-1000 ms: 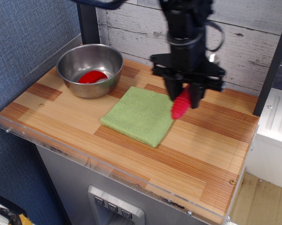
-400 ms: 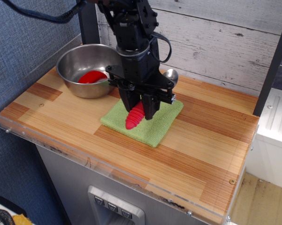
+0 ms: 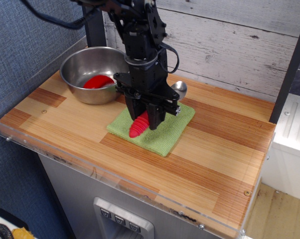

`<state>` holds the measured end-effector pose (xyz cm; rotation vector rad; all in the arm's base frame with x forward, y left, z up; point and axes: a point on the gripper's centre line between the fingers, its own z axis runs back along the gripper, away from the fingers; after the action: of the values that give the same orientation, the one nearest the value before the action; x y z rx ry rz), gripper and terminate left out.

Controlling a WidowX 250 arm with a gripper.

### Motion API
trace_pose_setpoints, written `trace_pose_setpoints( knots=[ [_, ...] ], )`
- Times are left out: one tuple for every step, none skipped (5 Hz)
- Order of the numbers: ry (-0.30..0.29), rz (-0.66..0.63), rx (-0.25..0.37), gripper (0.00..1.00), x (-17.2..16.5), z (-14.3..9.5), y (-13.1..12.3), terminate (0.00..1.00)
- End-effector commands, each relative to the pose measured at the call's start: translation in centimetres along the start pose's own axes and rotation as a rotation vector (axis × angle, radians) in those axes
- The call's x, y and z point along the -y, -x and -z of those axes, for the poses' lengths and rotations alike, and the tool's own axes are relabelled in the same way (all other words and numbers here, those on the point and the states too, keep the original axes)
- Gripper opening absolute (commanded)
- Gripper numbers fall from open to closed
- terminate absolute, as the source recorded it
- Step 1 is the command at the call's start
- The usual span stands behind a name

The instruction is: Place red spoon on top of green cloth.

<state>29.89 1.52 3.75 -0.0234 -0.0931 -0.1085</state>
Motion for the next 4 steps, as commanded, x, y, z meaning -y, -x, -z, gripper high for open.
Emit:
trace_pose_setpoints(
  knots=[
    [-0.020,-0.104,0.017,0.00,-1.85,0.04,0.23,0.00],
    [-0.007,-0.147,0.010,0.00,-1.93,0.70,0.87,0.00],
    [-0.008,-0.139,0.005,0.00,-1.62,0.98,0.87,0.00],
    [0.002,-0.129,0.003,0.00,-1.59,1.04,0.89,0.00]
  ],
)
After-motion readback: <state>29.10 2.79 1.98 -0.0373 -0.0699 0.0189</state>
